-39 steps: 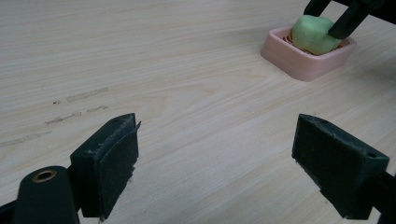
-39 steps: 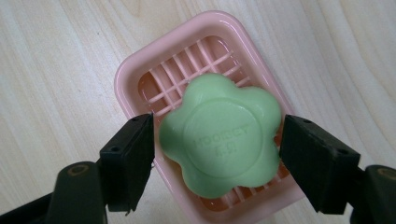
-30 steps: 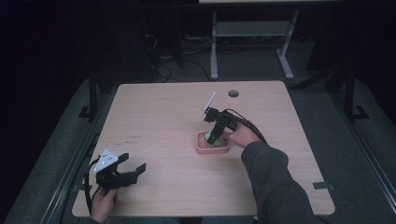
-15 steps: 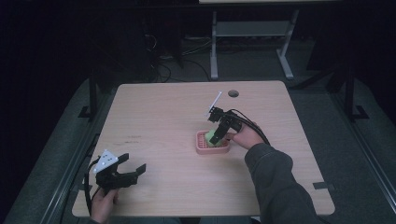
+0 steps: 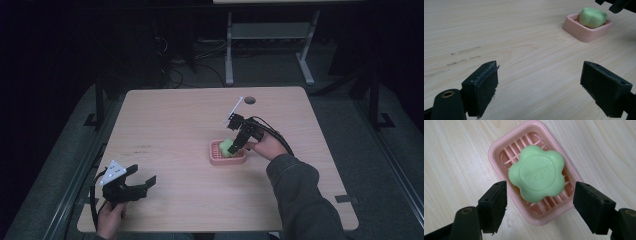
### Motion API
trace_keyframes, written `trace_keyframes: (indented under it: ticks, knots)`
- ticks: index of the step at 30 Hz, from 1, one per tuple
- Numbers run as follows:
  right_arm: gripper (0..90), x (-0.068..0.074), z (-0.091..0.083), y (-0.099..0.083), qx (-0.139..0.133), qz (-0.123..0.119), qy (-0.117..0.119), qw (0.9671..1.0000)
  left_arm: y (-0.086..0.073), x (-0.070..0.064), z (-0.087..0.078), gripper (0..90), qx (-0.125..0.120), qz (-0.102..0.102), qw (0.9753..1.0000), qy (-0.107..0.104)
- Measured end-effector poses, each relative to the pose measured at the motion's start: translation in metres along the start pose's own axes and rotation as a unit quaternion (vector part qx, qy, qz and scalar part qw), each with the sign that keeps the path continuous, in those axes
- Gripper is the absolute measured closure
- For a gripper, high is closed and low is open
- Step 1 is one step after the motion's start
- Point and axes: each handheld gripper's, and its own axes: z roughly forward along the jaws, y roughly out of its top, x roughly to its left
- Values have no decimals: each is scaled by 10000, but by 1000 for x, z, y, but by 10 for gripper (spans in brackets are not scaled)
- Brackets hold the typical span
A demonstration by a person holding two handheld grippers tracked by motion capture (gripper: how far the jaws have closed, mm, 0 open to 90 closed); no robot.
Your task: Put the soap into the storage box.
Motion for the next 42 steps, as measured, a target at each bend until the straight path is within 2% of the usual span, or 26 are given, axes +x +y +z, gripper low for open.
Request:
trace_keyframes:
  ticks: [17,24,42]
  knots:
    - [269,0,-11,-13,-31,16,-31,10000,0,0,0,143,26,23,10000,8]
    - [270,-2,-14,-26,-121,91,3,9999,0,-1,0,143,26,21,10000,10]
    - [269,-7,-18,-58,-129,298,17,9995,-1,-1,1,143,22,33,10000,8]
